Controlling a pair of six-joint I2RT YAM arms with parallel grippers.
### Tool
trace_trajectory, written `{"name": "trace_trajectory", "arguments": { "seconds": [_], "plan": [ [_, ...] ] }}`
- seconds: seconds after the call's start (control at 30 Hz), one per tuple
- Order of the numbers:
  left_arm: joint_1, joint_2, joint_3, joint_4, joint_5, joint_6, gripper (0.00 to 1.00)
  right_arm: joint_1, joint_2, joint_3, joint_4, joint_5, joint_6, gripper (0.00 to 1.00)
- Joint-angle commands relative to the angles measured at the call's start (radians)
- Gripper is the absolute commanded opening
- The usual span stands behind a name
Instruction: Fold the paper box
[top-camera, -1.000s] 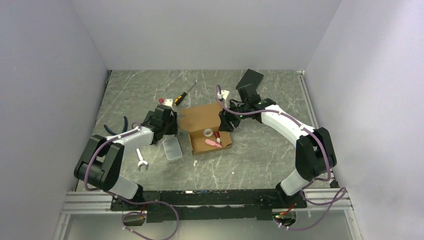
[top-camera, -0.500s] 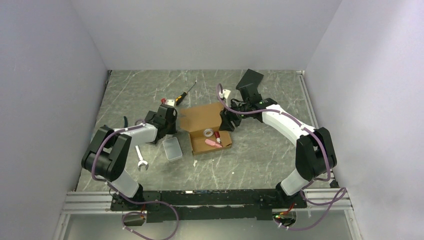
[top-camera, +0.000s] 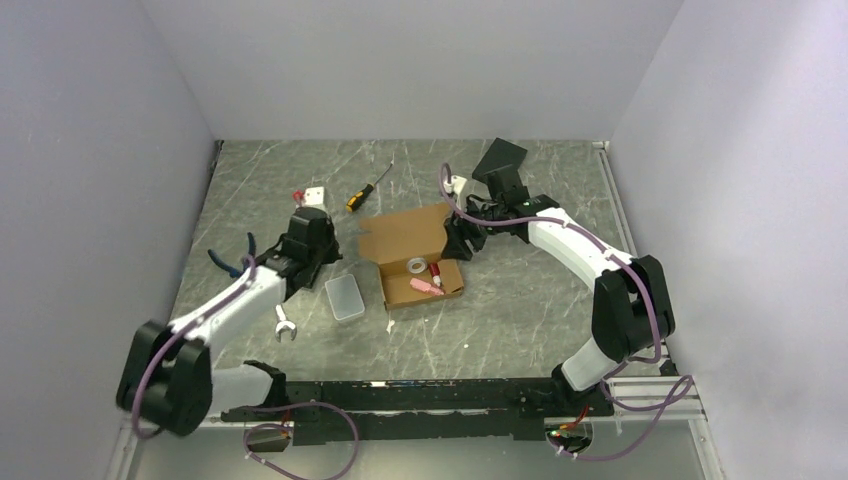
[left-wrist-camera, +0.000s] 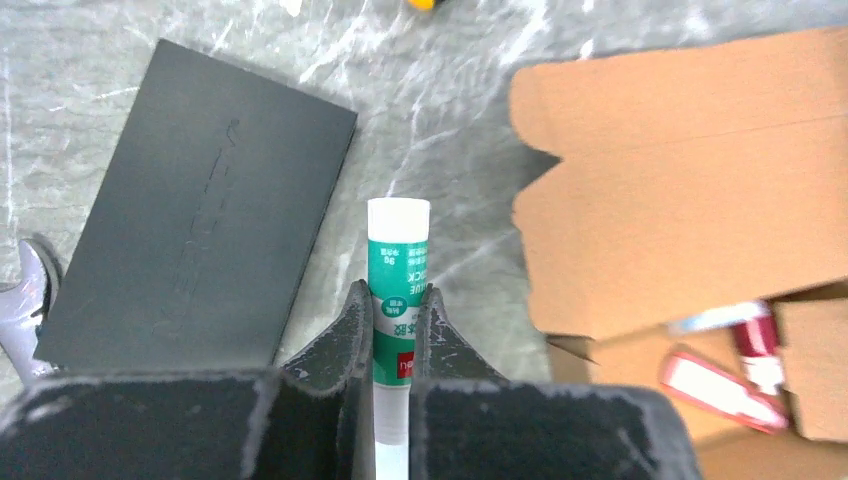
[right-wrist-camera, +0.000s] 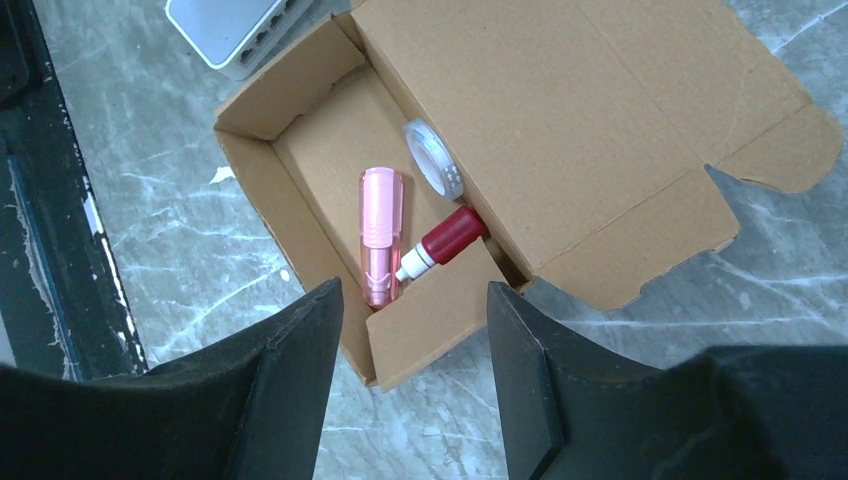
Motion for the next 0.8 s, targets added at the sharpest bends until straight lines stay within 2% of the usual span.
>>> {"name": "trace_trajectory", "arguments": {
  "seconds": [0.0, 0.1, 0.23, 0.37, 0.47, 0.63, 0.77],
  "plan": [
    [0.002, -0.191, -0.069, -0.044, 0.088, -0.11, 0.0, -0.024, -0.057, 0.017, -0.014, -0.067, -0.045, 0.59],
    [0.002, -0.321, -0.162, 0.013, 0.239, -0.156, 0.0, -0.043, -0.075, 0.011, -0.02, -0.095, -0.066, 0.61],
    [0.001, -0.431, -0.259, 0.201, 0.512, -0.229, 0.0, -0.072, -0.092, 0.006, -0.018, -0.115, -0.067, 0.61],
    [-0.019, -0.432, -0.295, 0.366, 0.623, -0.32, 0.0, -0.097, -0.105, -0.001, -0.011, -0.131, -0.064, 0.61],
    [-0.087, -0.371, -0.262, 0.396, 0.585, -0.313, 0.0, -0.107, -0.106, -0.003, -0.01, -0.136, -0.061, 0.61],
    [-0.248, -0.183, -0.109, 0.249, 0.397, -0.198, 0.0, -0.115, -0.101, -0.007, -0.01, -0.142, -0.063, 0.61],
    [-0.335, -0.041, 0.02, 0.141, 0.26, -0.108, 0.09, -0.118, -0.094, -0.005, -0.016, -0.144, -0.066, 0.61]
  ]
}}
